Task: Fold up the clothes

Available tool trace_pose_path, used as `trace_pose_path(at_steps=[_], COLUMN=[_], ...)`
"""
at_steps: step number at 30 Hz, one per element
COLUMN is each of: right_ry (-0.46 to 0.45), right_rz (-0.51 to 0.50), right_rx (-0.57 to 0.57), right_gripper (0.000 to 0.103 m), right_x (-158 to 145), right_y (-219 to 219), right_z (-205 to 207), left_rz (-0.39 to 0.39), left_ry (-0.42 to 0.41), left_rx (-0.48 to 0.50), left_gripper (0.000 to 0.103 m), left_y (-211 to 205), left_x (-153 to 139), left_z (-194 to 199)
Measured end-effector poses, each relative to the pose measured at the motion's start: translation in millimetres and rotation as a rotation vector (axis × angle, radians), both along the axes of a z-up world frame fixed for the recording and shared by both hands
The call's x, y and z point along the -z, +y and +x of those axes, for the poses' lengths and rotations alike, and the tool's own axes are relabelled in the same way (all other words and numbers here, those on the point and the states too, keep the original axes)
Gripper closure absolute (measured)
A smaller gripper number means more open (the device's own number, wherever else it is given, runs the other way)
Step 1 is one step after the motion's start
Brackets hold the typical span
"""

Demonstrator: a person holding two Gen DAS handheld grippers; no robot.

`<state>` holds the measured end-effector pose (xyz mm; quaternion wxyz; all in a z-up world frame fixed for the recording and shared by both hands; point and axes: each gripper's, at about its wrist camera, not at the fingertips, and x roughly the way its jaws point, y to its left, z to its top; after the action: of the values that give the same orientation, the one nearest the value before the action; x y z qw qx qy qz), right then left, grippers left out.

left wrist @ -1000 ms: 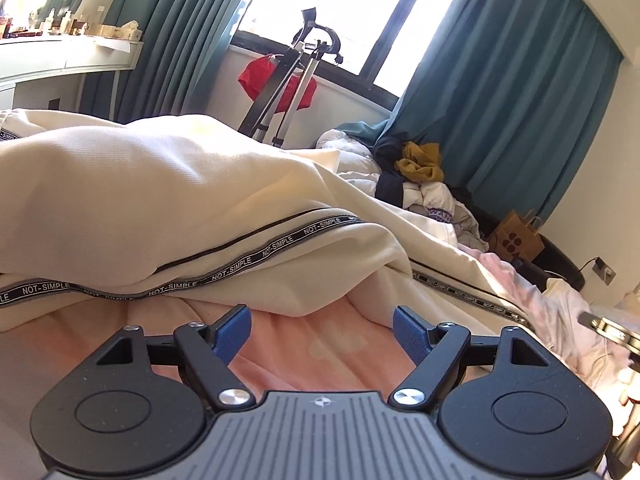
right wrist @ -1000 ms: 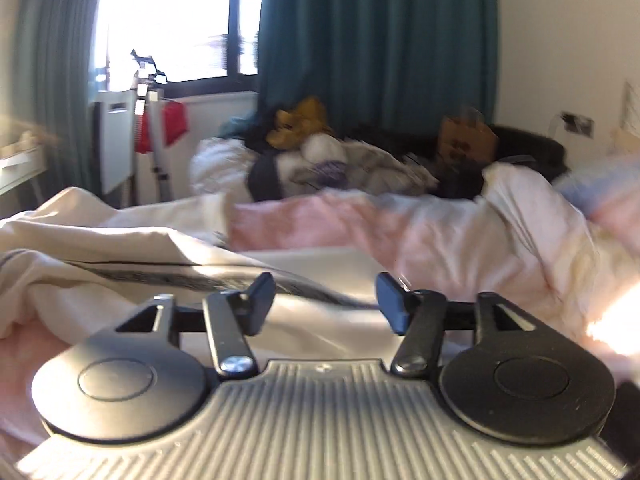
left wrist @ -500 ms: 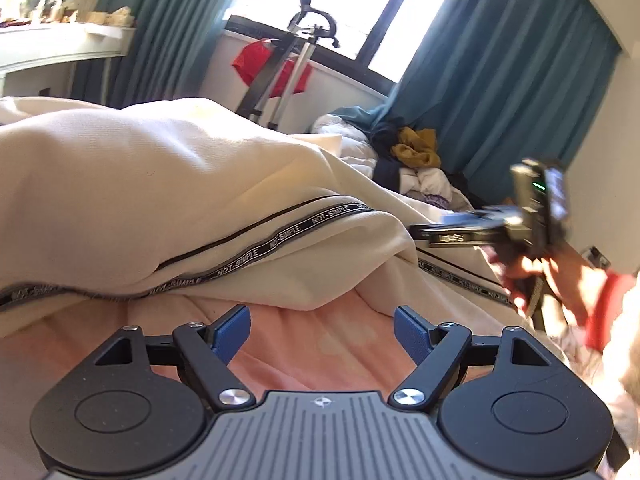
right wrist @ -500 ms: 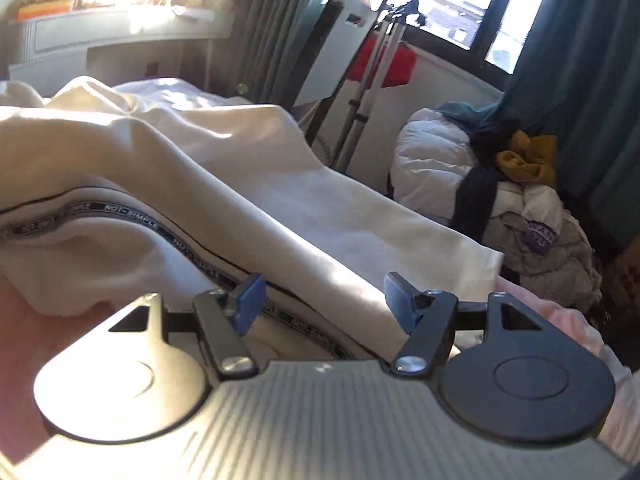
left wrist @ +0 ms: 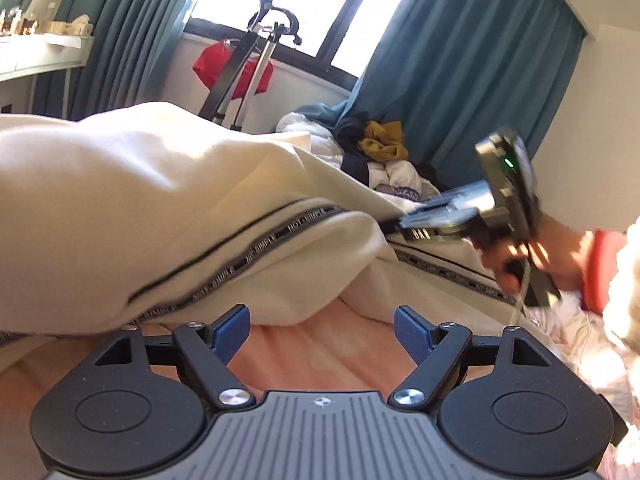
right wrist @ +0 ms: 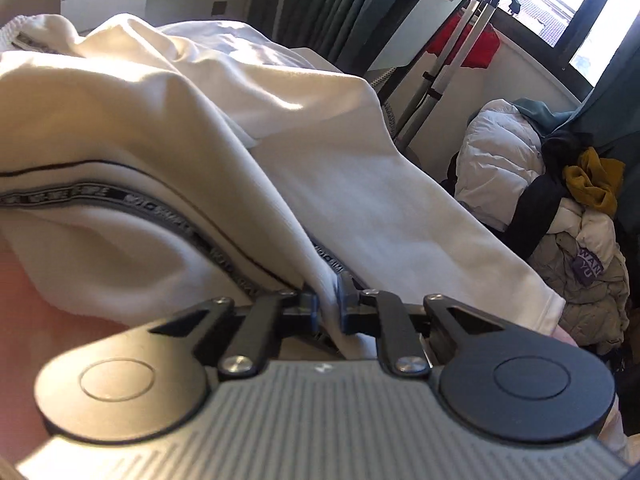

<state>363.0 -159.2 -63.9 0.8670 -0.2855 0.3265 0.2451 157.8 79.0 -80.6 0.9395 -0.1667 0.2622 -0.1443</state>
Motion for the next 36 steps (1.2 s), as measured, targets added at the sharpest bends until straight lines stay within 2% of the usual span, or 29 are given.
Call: trace_pose_path(at_steps=[3,6,12,14,17,19,24,26,29,36], right_ry=[-0.043,-0.084,-0.130,-0.127,-0.113,-0.074,0.092,0.140,0.140,0.146], right_rz=[0.044,0.100,0.186,0.195,0.202,0.216,0.246,0.249,0.240,0.334], right_rx=[0.030,0.056,0.096,0.100,0.102,0.102,0.155,0.171,0.176,0.216], right_gripper=[0.095,0.096,0.096,0.096,0.096,0.096,0.096,0.096,0.095,0.095], right_x=[-6,-17,-39,-37,-29,-18,25,39,44,38], right_y=[-5,-13,-32,-36,-40,-42,-47,-46,-43,-56], right_z=[-43,-90,-177,-203,-242,-263,-285,-285,-288,-287], left_rz=[-0.038,-0.181,-0.336,-0.390,-0.472,-0.479,-0.490,-0.470,-0.471,-0.623], left_ry=[-0.028,-0.059,-0.166,-0.190,-0.176,-0.169,-0.069,-0.017,0.064,0.219], left_rx=[-0.021,-0.035,0.045,0.078,0.114,0.086,-0.010,-0.080,-0.212,-0.414], left_gripper=[0.022,0.021,0.021,0.019,0.018,0.018,0.017,0.017,0.017,0.017], left_y=[10,27,39,45,53,58,78,87,109,152], left_x=[-8,-13,-33,-39,-44,-46,-52,-54,-53,-23], left_z=[-5,-11,-38,-49,-64,-76,-96,-100,-108,-112])
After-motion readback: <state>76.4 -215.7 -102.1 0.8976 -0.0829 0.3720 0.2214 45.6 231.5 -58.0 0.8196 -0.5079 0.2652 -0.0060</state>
